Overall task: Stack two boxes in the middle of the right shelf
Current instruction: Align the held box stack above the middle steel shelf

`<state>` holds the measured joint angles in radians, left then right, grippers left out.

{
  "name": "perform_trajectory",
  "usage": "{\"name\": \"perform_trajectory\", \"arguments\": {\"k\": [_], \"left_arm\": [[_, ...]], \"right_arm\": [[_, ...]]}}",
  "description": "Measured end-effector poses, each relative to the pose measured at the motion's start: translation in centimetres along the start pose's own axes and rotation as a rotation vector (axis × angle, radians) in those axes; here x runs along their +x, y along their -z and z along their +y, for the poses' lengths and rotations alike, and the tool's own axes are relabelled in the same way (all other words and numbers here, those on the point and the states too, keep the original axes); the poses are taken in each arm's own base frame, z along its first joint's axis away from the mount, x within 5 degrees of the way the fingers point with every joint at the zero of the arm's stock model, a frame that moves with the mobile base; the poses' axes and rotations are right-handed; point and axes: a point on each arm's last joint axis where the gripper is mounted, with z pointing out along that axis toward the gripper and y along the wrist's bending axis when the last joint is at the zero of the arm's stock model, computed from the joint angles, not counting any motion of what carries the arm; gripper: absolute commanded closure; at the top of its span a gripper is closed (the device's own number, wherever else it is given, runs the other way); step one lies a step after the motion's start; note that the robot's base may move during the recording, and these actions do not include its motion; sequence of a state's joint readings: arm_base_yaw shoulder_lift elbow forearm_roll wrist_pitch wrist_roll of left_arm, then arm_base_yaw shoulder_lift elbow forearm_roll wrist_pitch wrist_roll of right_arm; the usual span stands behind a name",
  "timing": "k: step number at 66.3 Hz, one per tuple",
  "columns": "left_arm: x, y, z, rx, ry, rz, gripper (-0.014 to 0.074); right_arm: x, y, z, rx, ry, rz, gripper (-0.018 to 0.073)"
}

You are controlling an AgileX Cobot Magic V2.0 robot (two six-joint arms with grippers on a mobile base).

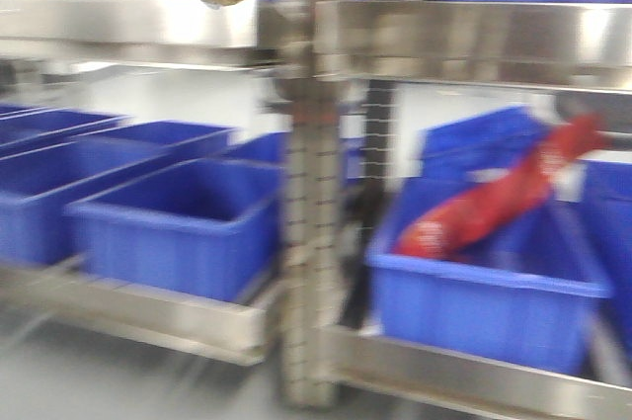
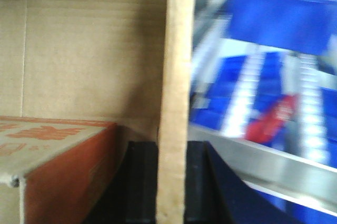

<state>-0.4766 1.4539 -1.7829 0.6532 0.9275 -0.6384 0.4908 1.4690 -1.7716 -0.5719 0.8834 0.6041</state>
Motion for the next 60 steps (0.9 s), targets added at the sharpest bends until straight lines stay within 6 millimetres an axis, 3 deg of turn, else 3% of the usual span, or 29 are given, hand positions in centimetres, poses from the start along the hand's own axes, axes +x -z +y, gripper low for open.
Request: {"name": "perform_trajectory", "arguments": {"k": [60], "left_arm": [[-0.02,0.0,0.02,-0.003,-0.002,-0.002,0.0708]], "right_arm": [[0.0,0.0,0.0,0.0,0.0,0.0,0.0728]]}}
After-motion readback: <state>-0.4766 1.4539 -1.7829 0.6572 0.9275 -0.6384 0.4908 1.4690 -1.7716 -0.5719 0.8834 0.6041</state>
